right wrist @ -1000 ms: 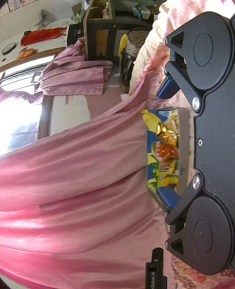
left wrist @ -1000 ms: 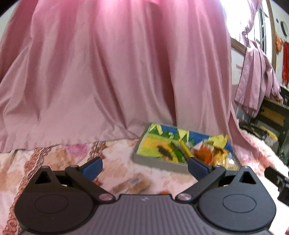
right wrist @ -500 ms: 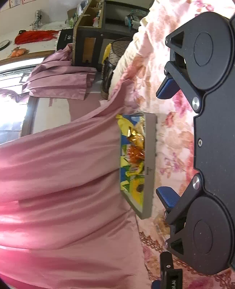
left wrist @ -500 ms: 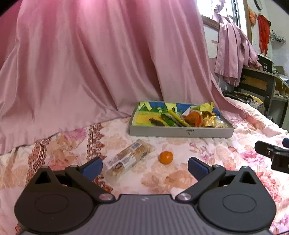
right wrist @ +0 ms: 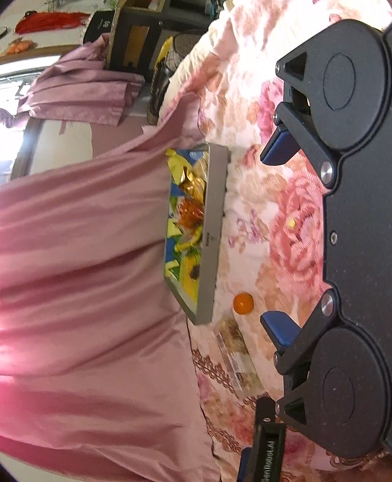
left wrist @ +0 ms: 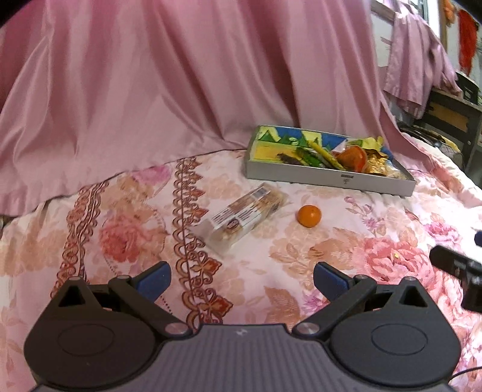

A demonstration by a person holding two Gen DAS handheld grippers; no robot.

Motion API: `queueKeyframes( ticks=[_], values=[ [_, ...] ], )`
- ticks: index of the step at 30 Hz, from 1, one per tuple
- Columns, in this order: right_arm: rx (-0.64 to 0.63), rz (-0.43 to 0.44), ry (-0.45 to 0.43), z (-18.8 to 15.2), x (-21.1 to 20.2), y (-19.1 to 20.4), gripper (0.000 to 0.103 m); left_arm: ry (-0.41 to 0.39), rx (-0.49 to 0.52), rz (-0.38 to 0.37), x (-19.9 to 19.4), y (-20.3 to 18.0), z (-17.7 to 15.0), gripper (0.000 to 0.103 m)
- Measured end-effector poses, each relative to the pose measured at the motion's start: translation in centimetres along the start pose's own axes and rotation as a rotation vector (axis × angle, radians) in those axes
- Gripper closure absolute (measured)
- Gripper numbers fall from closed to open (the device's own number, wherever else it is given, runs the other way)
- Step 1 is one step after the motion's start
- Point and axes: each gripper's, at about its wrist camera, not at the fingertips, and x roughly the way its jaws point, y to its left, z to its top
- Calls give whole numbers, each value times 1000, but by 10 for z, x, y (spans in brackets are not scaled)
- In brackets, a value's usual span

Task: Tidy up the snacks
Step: 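Move the left tool to the granola bar while the right tool approaches the orange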

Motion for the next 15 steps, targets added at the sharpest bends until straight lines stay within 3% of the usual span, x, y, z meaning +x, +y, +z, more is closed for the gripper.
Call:
queueKeyframes(
  ticks=[15],
  values=[
    [-6,99,42,0,30,7,1,8,-89,78,11,7,3,1]
  ],
)
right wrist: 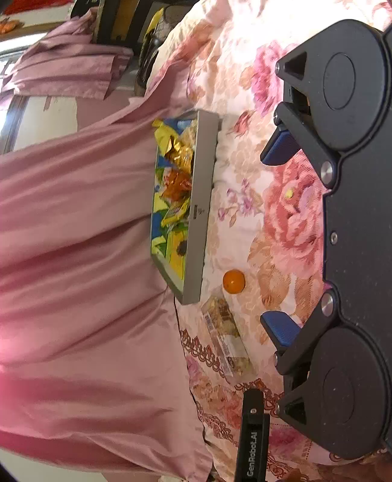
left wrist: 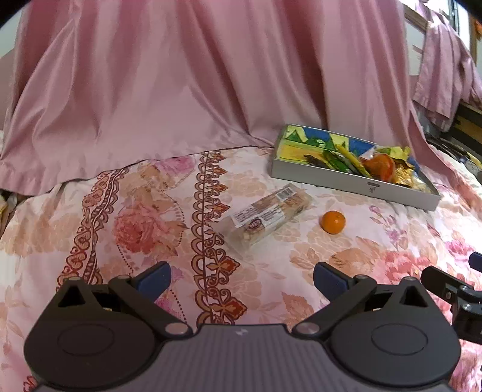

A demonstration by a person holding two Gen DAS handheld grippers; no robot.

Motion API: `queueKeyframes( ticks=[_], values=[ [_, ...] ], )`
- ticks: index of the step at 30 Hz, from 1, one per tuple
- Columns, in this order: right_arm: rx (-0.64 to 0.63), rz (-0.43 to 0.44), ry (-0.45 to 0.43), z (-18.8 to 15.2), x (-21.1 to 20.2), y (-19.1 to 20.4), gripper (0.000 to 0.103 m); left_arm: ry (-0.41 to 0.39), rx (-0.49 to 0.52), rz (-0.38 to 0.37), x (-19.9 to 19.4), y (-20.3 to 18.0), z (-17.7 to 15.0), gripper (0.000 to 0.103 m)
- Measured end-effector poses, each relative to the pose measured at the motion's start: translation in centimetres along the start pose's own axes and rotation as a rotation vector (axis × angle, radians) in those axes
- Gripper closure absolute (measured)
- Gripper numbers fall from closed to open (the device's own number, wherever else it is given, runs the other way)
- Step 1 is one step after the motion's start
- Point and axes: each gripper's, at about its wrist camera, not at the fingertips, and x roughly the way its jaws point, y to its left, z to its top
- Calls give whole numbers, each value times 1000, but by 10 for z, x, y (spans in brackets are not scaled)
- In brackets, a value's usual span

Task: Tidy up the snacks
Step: 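Move the left tool to the granola bar while the right tool approaches the orange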

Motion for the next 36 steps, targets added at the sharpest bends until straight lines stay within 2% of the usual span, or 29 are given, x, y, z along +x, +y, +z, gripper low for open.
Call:
queueKeyframes(
  ticks=[12,20,25,29,36],
  values=[
    [-16,82,-50,18,34,7,1,-34,-10,82,7,-1,3,1],
    [-68,148,-77,26,58,19,1,-24,-20,125,14,2,3,1],
    [-93,160,-111,32,72,19,1,-27,-49,104,21,7,2,1],
    [-89,165,-119,33,81,13,1,-47,-37,117,24,5,2,1],
    [-91,155,-75,26,99,4,1,-87,25,114,32,1,8,0]
  ],
)
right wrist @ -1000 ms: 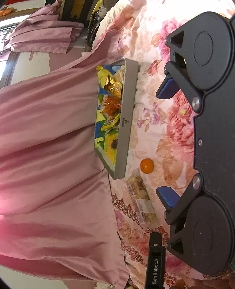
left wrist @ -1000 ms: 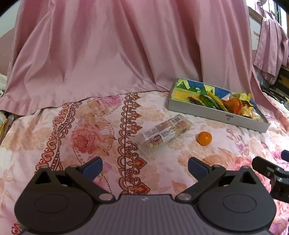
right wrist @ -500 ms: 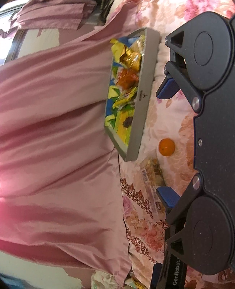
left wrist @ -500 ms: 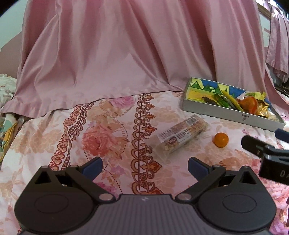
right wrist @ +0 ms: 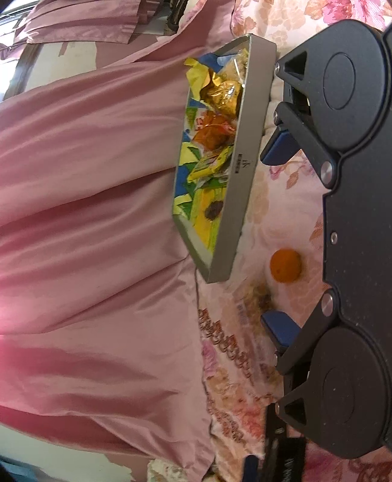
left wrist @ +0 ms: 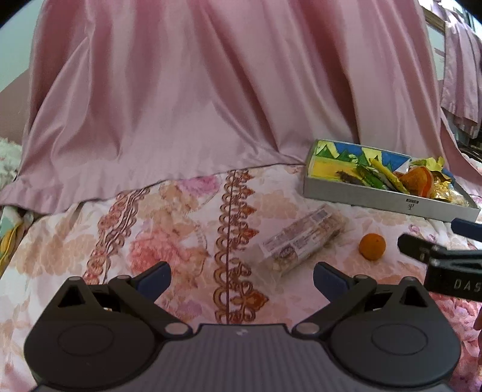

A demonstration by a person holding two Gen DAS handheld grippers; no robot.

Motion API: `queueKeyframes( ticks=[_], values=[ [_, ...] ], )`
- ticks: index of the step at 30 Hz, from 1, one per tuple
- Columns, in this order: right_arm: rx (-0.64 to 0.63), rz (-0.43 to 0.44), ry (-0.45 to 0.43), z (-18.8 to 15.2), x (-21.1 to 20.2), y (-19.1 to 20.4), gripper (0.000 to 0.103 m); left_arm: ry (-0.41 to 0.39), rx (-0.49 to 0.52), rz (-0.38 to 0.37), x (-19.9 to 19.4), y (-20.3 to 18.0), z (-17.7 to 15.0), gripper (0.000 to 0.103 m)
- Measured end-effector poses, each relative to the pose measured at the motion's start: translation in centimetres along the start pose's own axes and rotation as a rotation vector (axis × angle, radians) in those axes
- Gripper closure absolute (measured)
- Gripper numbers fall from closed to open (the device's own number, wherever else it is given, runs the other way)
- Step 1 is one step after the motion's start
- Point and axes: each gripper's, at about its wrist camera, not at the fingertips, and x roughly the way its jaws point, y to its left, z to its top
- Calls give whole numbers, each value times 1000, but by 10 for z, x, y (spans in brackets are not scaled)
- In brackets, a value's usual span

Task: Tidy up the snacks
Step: 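Move the left tool to the granola bar while the right tool approaches the orange, then close the left tool on the granola bar while the right tool grasps the orange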

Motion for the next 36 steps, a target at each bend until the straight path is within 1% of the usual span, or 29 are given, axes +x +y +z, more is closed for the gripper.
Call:
queueKeyframes(
  ticks=[2,4,7,9,13,16,18,20,21,22,25,30,32,34,36],
  values=[
    [-7,5,15,-1,4,-3,1,-2,33,-36,6,-2,3,0],
    [-14,19,32,-3,9,-6,1,-12,90,-65,13,-6,5,0],
    [-23,41,60,-5,17,-10,1,-13,163,-98,24,-12,10,0],
    [-33,65,79,-5,24,-12,1,-10,191,-103,35,-14,16,0],
    [-49,99,116,-6,40,-15,1,9,161,-80,59,-15,28,0],
    [-58,109,137,-6,50,-19,1,-8,126,-80,67,-15,33,0],
    [-61,116,150,-6,57,-20,2,2,97,-94,71,-13,35,0],
    [-70,128,164,-7,63,-19,7,13,89,-121,73,-12,34,1],
    [-77,134,170,-7,65,-19,11,17,100,-137,74,-11,34,0],
    [-81,138,174,-8,67,-18,12,22,117,-150,75,-11,33,1],
    [-102,146,168,-7,70,-15,12,43,161,-173,77,-13,29,1],
    [-107,149,140,-2,71,-14,13,87,190,-214,84,-18,28,1],
    [-107,147,148,-3,74,-14,15,99,207,-219,88,-21,28,2],
    [-110,153,155,-3,76,-13,22,104,210,-210,90,-25,29,4],
    [-113,152,155,-4,77,-12,24,109,227,-223,91,-31,29,6]
  ],
)
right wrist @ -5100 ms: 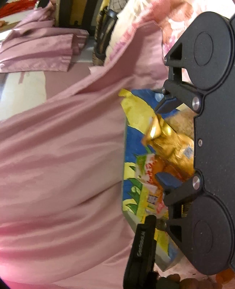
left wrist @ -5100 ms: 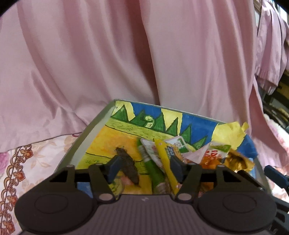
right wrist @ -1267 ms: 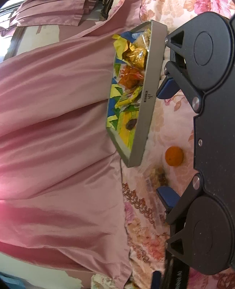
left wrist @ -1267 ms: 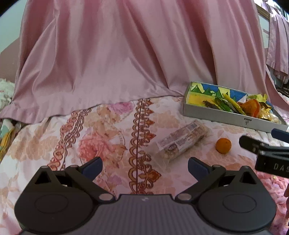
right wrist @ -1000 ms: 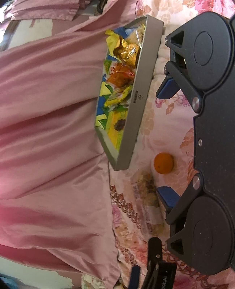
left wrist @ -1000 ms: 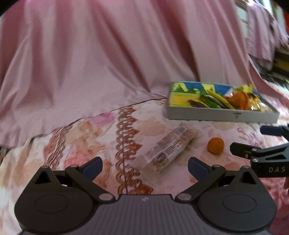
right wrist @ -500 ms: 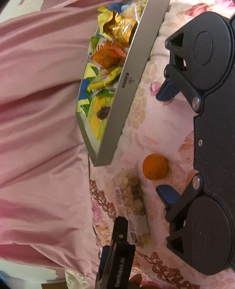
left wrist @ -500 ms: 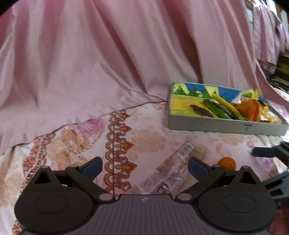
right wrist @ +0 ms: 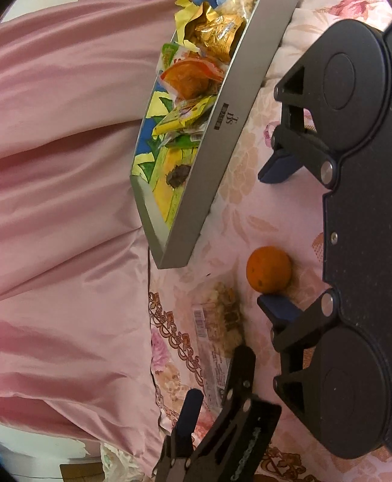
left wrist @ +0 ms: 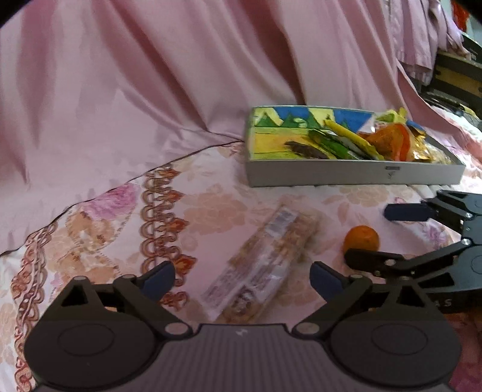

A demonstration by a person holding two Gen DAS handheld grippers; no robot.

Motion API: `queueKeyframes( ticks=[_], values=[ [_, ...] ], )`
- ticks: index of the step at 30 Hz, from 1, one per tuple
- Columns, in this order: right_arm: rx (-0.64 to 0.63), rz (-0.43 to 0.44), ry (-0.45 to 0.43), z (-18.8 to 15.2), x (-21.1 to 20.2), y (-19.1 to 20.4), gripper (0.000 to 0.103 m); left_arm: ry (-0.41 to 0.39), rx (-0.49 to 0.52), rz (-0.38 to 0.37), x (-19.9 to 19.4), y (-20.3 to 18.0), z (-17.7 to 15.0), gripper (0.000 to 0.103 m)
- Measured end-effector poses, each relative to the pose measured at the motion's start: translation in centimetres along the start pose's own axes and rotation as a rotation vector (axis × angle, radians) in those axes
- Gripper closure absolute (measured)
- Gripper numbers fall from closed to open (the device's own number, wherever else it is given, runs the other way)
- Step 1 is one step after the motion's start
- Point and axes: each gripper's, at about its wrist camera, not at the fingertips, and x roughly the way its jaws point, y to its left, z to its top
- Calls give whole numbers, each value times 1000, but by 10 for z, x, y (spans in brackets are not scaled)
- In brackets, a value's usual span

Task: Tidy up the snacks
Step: 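Close the left tool on the granola bar while the right tool grasps the orange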

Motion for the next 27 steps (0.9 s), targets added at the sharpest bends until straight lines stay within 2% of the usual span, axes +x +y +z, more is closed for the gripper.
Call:
queueKeyframes(
  ticks=[4,6,8,10,15,22,25,27],
  values=[
    [10,7,-4,2,2,-2,31,12,47,-9,4,-7,2,12],
    [19,14,-4,2,3,-4,32,23,39,-13,5,-4,1,14],
    [20,23,-6,2,3,-5,38,37,13,-21,6,1,1,21],
    [16,28,-4,2,4,-4,50,53,-22,-29,8,7,1,26],
    [2,42,3,2,4,-2,67,70,-26,-34,11,10,0,32],
    [1,47,11,2,2,-3,67,82,-10,-31,7,7,0,46],
    [-9,41,16,1,-2,-4,67,109,-16,-29,3,3,0,57],
    [-17,32,22,1,-7,-4,67,132,-37,-28,0,2,1,59]
  ],
)
